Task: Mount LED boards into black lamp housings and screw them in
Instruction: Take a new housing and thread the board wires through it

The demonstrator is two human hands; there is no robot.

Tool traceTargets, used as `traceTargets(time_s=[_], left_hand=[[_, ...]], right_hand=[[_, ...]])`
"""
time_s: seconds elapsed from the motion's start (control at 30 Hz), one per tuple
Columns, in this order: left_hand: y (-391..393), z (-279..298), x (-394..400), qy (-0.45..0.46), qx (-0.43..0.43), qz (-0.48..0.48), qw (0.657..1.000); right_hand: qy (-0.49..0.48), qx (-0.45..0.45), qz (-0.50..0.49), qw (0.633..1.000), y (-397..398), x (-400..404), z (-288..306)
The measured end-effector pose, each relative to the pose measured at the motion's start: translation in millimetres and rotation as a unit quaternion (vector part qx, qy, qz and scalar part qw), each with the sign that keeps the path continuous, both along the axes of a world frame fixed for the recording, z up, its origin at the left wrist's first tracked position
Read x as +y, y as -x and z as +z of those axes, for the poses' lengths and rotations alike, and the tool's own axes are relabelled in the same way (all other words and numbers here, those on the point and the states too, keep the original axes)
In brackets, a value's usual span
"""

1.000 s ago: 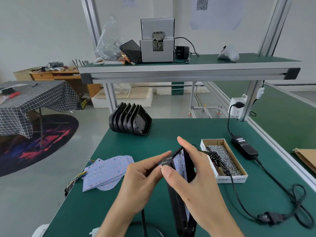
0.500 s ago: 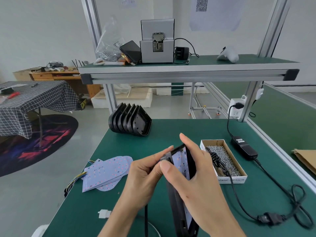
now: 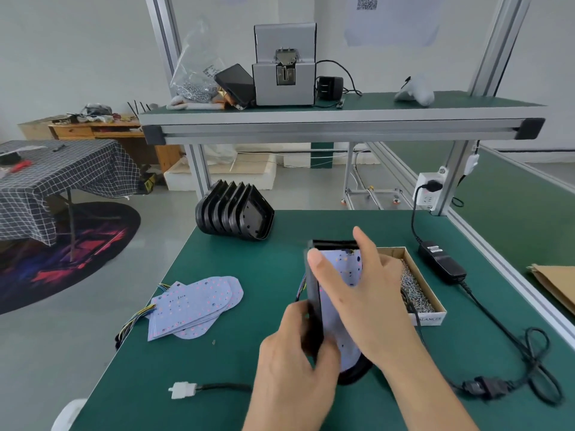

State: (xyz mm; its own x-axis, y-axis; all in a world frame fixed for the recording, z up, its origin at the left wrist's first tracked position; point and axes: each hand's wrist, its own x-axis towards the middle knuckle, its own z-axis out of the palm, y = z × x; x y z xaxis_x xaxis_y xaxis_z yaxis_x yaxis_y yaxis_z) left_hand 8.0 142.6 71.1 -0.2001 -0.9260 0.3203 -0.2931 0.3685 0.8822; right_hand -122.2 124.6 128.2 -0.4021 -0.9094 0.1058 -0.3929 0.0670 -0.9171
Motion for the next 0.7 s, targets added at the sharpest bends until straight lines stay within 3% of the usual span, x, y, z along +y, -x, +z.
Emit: traceTargets(time_s=[0.1, 0.2, 0.3, 0.47, 0.7], left_hand=[[-8.4, -1.9, -6.5, -0.063, 0.094, -0.021, 0.993], [-15.6, -4.7, -10.9, -0.125, 0.186, -0.043, 0.973], [-12.8, -5.5, -12.1, -0.155, 0.181, -0.065, 0.969], [-7.0, -1.3, -26.5, -0.165, 0.111, -0.073, 0.977], [3.1, -0.3, -44.2, -0.147, 0.090, -0.049, 0.984]], right_hand=[[0.061, -0.021, 0.041, 0.997, 20.8, 13.1, -7.7], [0.019, -0.038, 0.098, 0.994, 43.2, 25.7, -17.3], [-0.023, -0.058, 0.152, 0.986, 47.1, 29.4, -30.9], [-0.004, -0.129, 0.130, 0.983, 48.1, 21.2, -39.0], [0.030, -0.133, 0.117, 0.984, 53.6, 12.3, -40.0]])
